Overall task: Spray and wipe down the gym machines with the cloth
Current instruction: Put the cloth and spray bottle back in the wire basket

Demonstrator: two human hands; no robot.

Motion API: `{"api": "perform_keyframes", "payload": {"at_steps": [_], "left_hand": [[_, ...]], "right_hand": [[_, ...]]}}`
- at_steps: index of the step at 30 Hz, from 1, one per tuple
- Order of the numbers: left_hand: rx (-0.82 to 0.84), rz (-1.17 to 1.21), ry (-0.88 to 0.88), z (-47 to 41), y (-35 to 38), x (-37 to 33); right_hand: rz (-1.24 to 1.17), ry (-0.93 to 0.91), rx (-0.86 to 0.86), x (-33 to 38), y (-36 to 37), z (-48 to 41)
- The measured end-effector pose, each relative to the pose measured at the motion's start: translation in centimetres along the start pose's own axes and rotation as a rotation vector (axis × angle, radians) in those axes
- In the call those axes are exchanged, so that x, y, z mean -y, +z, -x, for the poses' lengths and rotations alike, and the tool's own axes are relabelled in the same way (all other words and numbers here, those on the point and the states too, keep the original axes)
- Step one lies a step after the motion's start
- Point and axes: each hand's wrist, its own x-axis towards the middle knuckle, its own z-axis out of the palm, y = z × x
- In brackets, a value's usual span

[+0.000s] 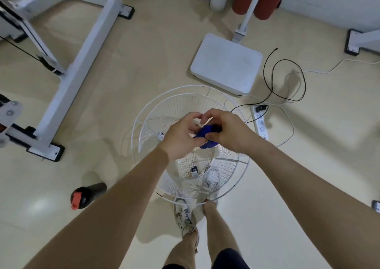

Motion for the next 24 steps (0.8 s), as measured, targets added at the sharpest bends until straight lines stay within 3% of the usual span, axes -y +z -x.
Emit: {"api": "perform_keyframes", "payload": {"at_steps": [2,5,9,13,16,20,22,24], "left_hand": [[0.008,-0.101,-0.029,-1.3,0.0,0.7],[0.015,-0.313,-0.081,-3.1,-0.4,1.5],[-0.001,-0.695,0.011,-5.9,-1.9,1.5],[-0.043,-0.536,0.028,-7.4,-4.1,2.2],[-0.167,-0.598,0.139,-7.6,-5.6,3.1],[-0.337,-0.925,0.41,-7.8,-5.2,4.9],[-0.324,-0.96,0.341,-7.5,-3.9,6.0],[-0.197,-0.871,0.123,-6.8,-2.3,7.5]], "right_hand": [[-0.001,0.02,-0.001,-0.6,-0.4,-1.4],[0.21,0.032,0.003,-1.7,-0.7,-3.6],[0.45,0.01,-0.069,-2.9,-0.8,-5.7],[0.515,-0.072,-0.138,-3.1,-1.5,-7.3],[0.545,-0.144,-0.24,-3.1,-2.2,-8.3],[0.602,-0.156,-0.293,-5.2,-1.1,-8.3],[0.638,-0.109,-0.237,-6.2,0.0,-7.5],[0.686,-0.002,-0.068,-7.0,1.2,-6.4]]}}
